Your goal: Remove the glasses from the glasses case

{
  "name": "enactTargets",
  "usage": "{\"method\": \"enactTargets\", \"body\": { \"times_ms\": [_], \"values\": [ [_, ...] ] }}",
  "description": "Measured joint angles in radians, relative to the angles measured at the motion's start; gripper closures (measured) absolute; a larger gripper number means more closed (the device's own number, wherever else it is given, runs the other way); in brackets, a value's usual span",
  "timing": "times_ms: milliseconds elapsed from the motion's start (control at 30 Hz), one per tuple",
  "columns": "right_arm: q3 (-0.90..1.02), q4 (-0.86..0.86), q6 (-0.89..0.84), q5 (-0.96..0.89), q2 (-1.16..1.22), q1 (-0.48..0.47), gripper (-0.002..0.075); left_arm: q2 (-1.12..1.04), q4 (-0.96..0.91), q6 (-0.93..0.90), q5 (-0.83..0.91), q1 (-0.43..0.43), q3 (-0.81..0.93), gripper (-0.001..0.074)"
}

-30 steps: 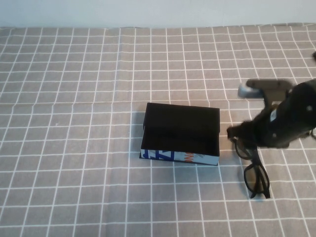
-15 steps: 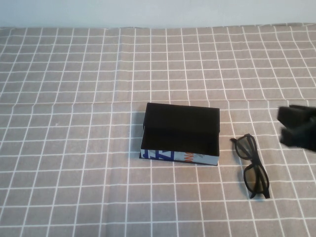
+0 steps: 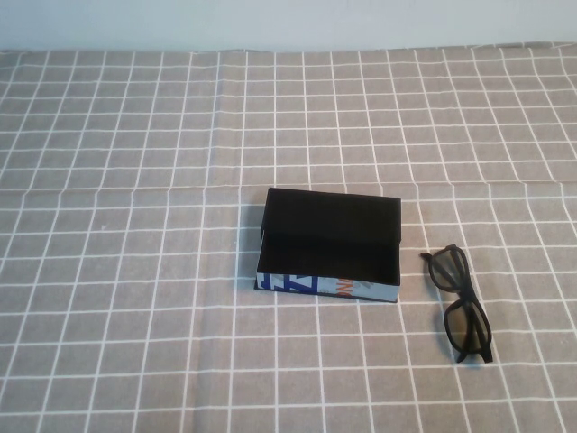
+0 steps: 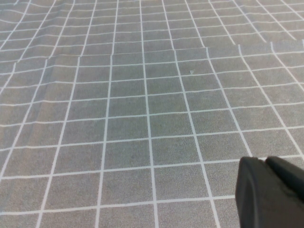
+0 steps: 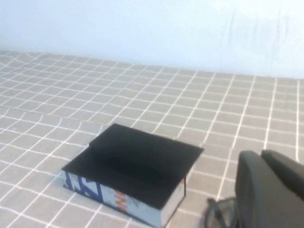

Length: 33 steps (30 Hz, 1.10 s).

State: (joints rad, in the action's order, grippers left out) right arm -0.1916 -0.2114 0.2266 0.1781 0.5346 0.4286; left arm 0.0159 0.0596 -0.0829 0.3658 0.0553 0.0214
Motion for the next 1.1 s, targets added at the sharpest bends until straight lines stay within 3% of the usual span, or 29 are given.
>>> {"method": "enactTargets", "body": {
  "times_ms": [167, 400, 500, 1100],
  "values": [
    [0.025, 0.084, -0.06, -0.155, -0.145, -0.056, 0.0742, 0.0, 0.0, 0.0, 0.0, 0.0, 0.0, 0.074],
    [0.118, 0.199, -0.263, -0.21, -0.365, -0.334, 0.0742, 0.0, 0.0, 0.0, 0.0, 0.0, 0.0, 0.074],
    [0.169, 0.224, -0.298, -0.214, -0.44, -0.4, 0.0742, 0.0, 0.0, 0.0, 0.0, 0.0, 0.0, 0.074],
    [0.219, 0.315, -0.313, -0.483, -0.529, -0.36, 0.0743, 0.0, 0.0, 0.0, 0.0, 0.0, 0.0, 0.0739]
  ]
}}
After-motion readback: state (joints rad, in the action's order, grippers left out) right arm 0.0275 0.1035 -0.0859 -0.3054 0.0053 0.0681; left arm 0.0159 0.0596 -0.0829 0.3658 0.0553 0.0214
